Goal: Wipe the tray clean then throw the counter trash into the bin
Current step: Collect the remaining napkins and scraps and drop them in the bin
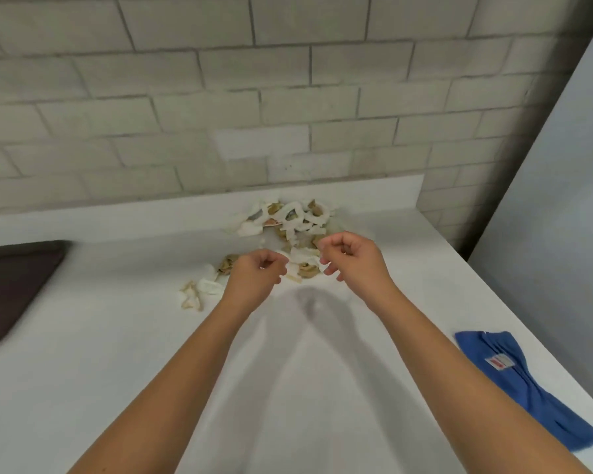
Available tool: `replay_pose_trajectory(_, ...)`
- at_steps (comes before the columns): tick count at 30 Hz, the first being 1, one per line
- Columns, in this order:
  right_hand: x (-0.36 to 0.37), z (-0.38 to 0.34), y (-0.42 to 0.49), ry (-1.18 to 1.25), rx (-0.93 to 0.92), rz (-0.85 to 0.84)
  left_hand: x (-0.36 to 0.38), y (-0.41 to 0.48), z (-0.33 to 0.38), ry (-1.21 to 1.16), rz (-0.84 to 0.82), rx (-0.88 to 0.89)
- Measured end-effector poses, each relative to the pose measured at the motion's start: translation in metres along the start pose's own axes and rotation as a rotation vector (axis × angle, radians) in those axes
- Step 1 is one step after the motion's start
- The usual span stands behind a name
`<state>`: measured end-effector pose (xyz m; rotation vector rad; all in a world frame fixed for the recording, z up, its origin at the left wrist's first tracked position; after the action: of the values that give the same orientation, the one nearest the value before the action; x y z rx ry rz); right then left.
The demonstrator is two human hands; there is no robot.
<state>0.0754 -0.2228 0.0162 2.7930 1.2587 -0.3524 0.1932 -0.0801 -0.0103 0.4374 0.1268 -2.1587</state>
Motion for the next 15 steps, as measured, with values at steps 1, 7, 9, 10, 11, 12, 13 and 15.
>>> replay_pose_trajectory(1,0.01,-0.003,0.019,-0.026,-0.006,0.009,-0.009,0.017,-0.008,0.016,0.008,-0.008)
replay_pose_trajectory(7,0.067,-0.016,0.129,-0.494,-0.105,0.03,-0.035,0.103,-0.042,0.326,-0.074,0.01)
replay_pose_trajectory(9,0.086,-0.018,0.157,-0.694,-0.117,-0.011,-0.034,0.129,-0.054,0.502,-0.165,0.023)
replay_pose_trajectory(10,0.094,-0.019,0.169,-0.761,-0.129,-0.016,-0.035,0.141,-0.061,0.578,-0.193,0.028)
replay_pose_trajectory(11,0.1,-0.02,0.18,-0.818,-0.147,-0.019,-0.036,0.153,-0.069,0.633,-0.204,0.027)
replay_pose_trajectory(12,0.106,-0.021,0.19,-0.87,-0.163,-0.019,-0.038,0.164,-0.077,0.663,-0.21,0.021)
replay_pose_trajectory(13,0.111,-0.021,0.198,-0.922,-0.174,-0.019,-0.038,0.174,-0.084,0.688,-0.216,0.029)
replay_pose_trajectory(15,0.118,-0.016,0.215,-1.026,-0.18,-0.005,-0.034,0.191,-0.095,0.785,-0.251,0.082)
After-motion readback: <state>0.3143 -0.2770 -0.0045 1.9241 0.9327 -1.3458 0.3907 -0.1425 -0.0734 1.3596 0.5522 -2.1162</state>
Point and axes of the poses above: each hand's wrist, its own y-axis towards the middle knuckle, its own x-axis out of the palm, z = x × y, the point moved 8 cm from there along y, towards the middle knuckle, and after that the axes turned 6 degrees about x, right-handed, at the moved point
